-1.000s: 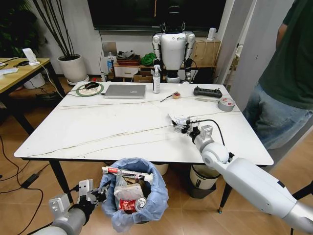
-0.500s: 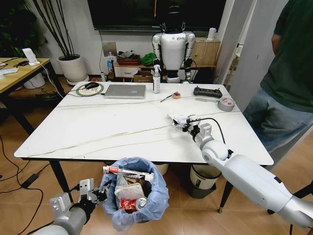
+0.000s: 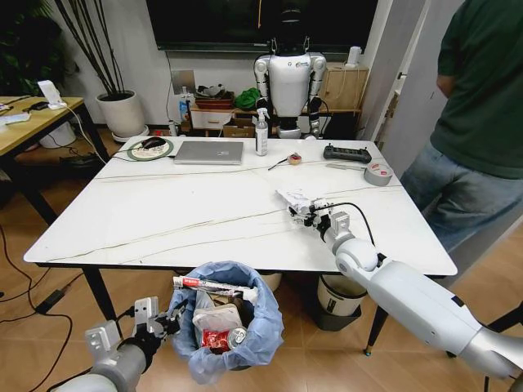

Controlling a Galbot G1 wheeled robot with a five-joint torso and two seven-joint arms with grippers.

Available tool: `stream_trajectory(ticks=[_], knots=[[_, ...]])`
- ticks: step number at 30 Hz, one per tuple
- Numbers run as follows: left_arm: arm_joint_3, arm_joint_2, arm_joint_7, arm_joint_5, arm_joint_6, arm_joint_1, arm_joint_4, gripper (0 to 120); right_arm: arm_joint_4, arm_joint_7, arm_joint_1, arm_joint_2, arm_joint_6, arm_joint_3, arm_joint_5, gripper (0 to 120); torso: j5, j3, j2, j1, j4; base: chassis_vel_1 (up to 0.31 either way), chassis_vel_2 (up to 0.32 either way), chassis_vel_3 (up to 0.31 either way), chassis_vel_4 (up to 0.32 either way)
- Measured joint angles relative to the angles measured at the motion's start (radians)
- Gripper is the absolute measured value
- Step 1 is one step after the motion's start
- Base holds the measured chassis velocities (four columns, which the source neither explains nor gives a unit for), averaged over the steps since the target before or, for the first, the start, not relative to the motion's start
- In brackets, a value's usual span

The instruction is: Pick up the trash bin and place the trash from the table into it.

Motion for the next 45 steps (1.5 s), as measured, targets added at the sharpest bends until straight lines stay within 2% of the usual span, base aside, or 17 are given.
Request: stream_trajectory(ticks=[23, 27, 28, 33, 35, 45], knots=[[0.000, -0.003, 0.001, -0.001, -0.002, -0.001, 0.002, 2, -0.061, -0.029, 0.022, 0.031, -0.003, -0.010, -0.009, 99, 0.0000, 0.000, 0.000, 0.000, 0.0000, 0.000, 0.000, 0.000, 0.000], [0.001, -0.004, 0.001, -0.001, -0.002, -0.003, 0.003, 2, -0.065, -0.040, 0.019, 0.032, 0.006, -0.008, -0.008, 85, 0.0000, 0.000, 0.000, 0.000, 0.0000, 0.000, 0.000, 0.000, 0.000], [0.001, -0.004, 0.001, -0.001, -0.002, -0.003, 0.003, 2, -0.065, -0.040, 0.019, 0.032, 0.006, -0.008, -0.008, 85, 0.0000, 0.000, 0.000, 0.000, 0.0000, 0.000, 0.000, 0.000, 0.000], [0.001, -0.003, 0.002, 0.000, -0.002, -0.003, 0.005, 2, -0.066, -0.048, 0.011, 0.029, 0.013, -0.005, -0.005, 63, 0.0001, 0.000, 0.000, 0.000, 0.0000, 0.000, 0.000, 0.000, 0.000], [0.002, -0.003, 0.002, 0.000, -0.002, -0.003, 0.005, 2, -0.065, -0.048, 0.011, 0.028, 0.014, -0.005, -0.005, 59, 0.0001, 0.000, 0.000, 0.000, 0.0000, 0.000, 0.000, 0.000, 0.000], [0.010, -0.005, 0.002, 0.001, -0.003, -0.007, 0.009, 2, -0.054, -0.051, 0.006, 0.030, 0.026, -0.007, 0.000, 19, 0.0001, 0.000, 0.000, 0.000, 0.0000, 0.000, 0.000, 0.000, 0.000]])
